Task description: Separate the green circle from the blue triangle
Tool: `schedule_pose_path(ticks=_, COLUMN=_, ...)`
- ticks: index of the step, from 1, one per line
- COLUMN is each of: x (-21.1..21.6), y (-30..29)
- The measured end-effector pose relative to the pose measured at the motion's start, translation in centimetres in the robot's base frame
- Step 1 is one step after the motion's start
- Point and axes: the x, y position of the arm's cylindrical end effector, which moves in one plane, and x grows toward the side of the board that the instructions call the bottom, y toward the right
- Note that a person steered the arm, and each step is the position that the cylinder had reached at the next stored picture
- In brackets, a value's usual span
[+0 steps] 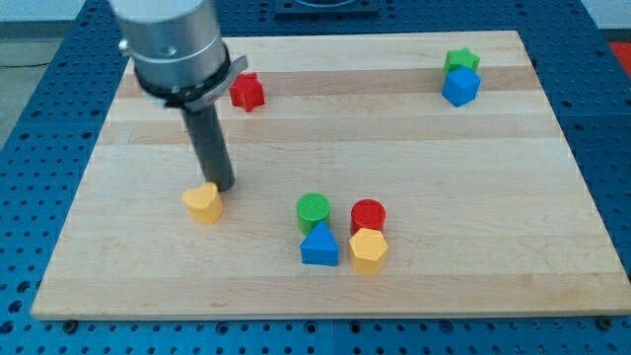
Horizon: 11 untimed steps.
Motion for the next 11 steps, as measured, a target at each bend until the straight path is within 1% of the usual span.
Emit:
schedule_pose_path(ticks=3, x=8.3, y=1.9)
schedule_pose_path(ticks=4, x=10.6, y=2.9)
schedule_pose_path(ticks=5, x=11.4, y=4.7)
schedule_pose_path(ticks=7, x=11.4, y=10.2)
schedule_pose_path(ticks=8, x=10.8, y=10.9)
schedule_pose_path(ticks=11, x=5.0, y=10.9)
